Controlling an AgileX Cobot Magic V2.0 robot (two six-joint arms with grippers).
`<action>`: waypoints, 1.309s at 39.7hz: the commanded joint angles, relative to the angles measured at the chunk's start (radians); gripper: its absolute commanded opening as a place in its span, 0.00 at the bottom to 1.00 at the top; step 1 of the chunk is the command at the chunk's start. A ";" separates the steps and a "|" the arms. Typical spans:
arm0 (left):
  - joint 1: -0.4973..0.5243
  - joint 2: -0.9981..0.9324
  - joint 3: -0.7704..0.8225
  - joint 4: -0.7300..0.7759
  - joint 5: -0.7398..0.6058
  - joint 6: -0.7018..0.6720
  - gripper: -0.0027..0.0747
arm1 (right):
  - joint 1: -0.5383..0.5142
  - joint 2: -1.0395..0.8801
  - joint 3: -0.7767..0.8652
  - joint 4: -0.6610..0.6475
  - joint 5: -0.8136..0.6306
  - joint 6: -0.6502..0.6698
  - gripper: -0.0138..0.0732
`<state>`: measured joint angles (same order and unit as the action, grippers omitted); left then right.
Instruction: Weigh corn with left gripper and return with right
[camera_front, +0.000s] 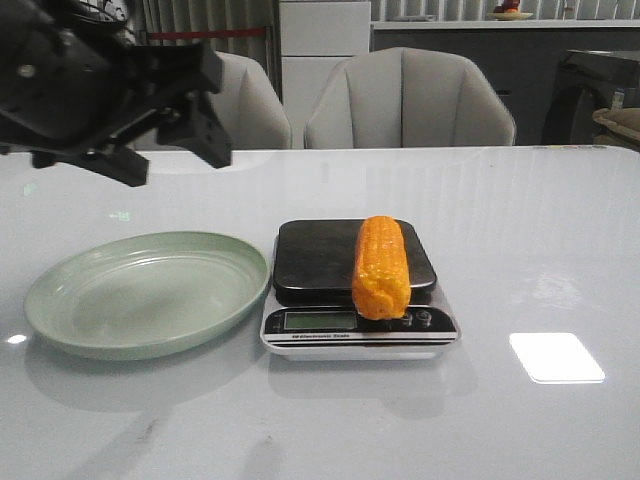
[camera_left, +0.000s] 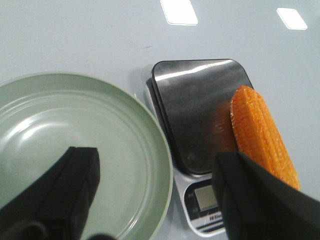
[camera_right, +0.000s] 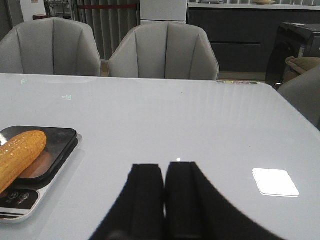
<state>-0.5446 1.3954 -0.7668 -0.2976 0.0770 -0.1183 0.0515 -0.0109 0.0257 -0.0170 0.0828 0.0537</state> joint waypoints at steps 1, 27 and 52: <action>0.010 -0.148 0.051 0.049 -0.040 0.001 0.71 | -0.007 -0.018 0.010 -0.010 -0.083 -0.006 0.35; 0.008 -0.873 0.247 0.213 0.374 0.054 0.63 | -0.007 -0.018 0.010 -0.010 -0.083 -0.006 0.35; 0.008 -1.280 0.403 0.213 0.311 0.185 0.19 | -0.007 -0.018 0.010 -0.010 -0.083 -0.006 0.35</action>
<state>-0.5355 0.1194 -0.3398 -0.0823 0.4921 0.0646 0.0515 -0.0109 0.0257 -0.0170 0.0828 0.0537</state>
